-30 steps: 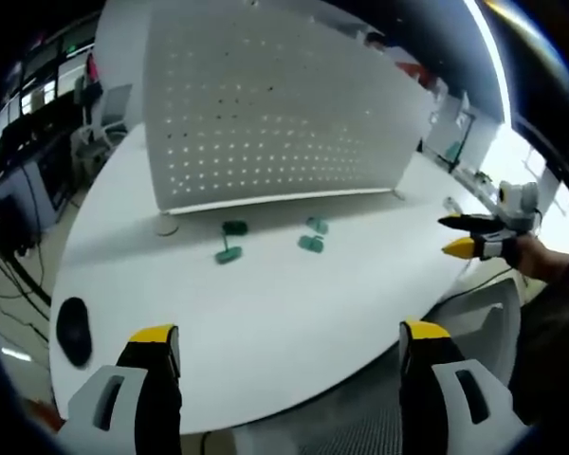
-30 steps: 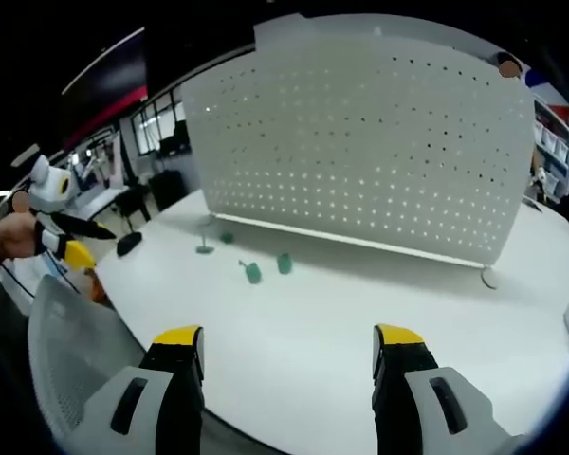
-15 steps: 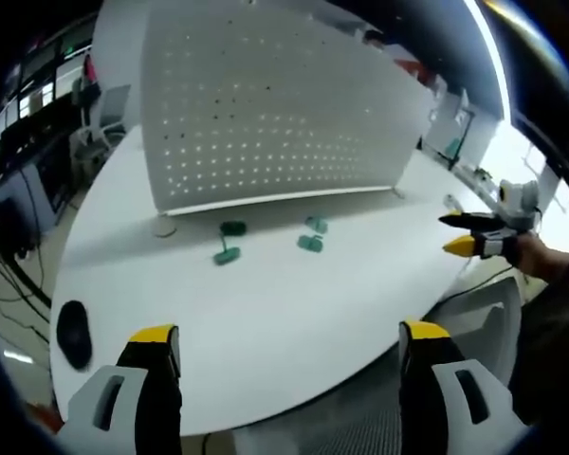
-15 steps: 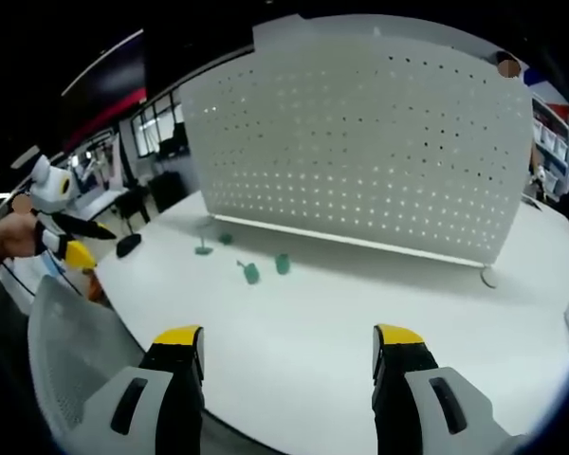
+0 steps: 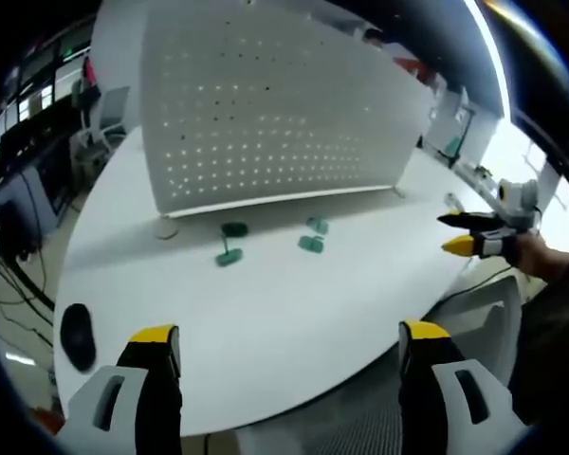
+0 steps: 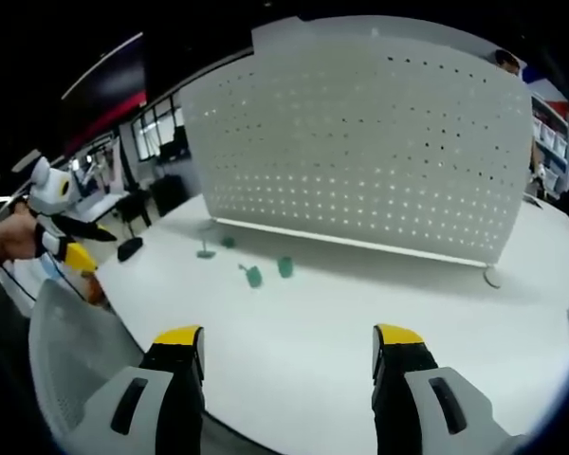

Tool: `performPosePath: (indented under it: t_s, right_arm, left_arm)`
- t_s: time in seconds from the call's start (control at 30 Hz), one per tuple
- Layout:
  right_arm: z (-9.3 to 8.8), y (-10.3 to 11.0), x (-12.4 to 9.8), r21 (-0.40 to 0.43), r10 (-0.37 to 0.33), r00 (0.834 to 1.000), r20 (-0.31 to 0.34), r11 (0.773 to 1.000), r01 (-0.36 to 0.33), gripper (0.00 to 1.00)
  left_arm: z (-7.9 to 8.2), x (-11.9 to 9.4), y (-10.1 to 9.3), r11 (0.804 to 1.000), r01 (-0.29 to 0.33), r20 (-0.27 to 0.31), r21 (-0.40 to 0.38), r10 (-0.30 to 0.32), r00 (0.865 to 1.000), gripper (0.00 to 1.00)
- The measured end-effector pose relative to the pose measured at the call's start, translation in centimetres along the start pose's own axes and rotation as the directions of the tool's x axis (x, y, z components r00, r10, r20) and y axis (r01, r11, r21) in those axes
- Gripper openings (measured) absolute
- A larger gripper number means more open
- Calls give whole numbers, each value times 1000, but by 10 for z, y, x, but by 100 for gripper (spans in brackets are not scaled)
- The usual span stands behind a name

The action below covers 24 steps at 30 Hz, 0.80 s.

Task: Insert the hook assembly into the mounting plate slot until the hook locks in place.

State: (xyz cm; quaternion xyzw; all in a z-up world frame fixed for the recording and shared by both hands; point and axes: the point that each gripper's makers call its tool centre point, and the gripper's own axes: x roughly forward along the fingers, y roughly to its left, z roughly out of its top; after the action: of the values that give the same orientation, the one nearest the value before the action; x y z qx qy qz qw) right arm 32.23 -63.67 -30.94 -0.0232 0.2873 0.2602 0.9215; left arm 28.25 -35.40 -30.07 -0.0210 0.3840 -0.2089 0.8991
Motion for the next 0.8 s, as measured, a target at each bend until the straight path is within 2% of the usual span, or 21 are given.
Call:
performPosePath:
  t_s: [0.1, 0.23, 0.37, 0.6, 0.73, 0.8]
  right_arm:
    - [4, 8, 4, -2, 20, 1000, 7, 1000, -20, 72]
    - [13, 25, 14, -47, 72, 997, 5, 996, -72, 72]
    - [25, 45, 30, -127, 136, 991, -6, 983, -135, 72]
    - [45, 68, 56, -176, 205, 979, -10, 963, -204, 69]
    - [48, 83, 73, -167, 276, 960, -37, 946, -278, 65]
    - [49, 91, 80, -191, 301, 952, -53, 933, -306, 63]
  left_arm:
    - [0, -2, 2, 1000, -7, -1, 4, 7, 1000, 97]
    - [-1, -2, 1, 1000, -4, -7, 9, 4, 1000, 97]
    - [1, -2, -2, 1000, 2, -1, 13, -2, 1000, 97]
    - [0, -1, -1, 1000, -1, 4, 1, 1, 1000, 97]
    - [-11, 1, 1, 1000, -2, -30, 0, 2, 1000, 97]
    - [-12, 1, 2, 1000, -1, -34, -4, 1, 999, 97]
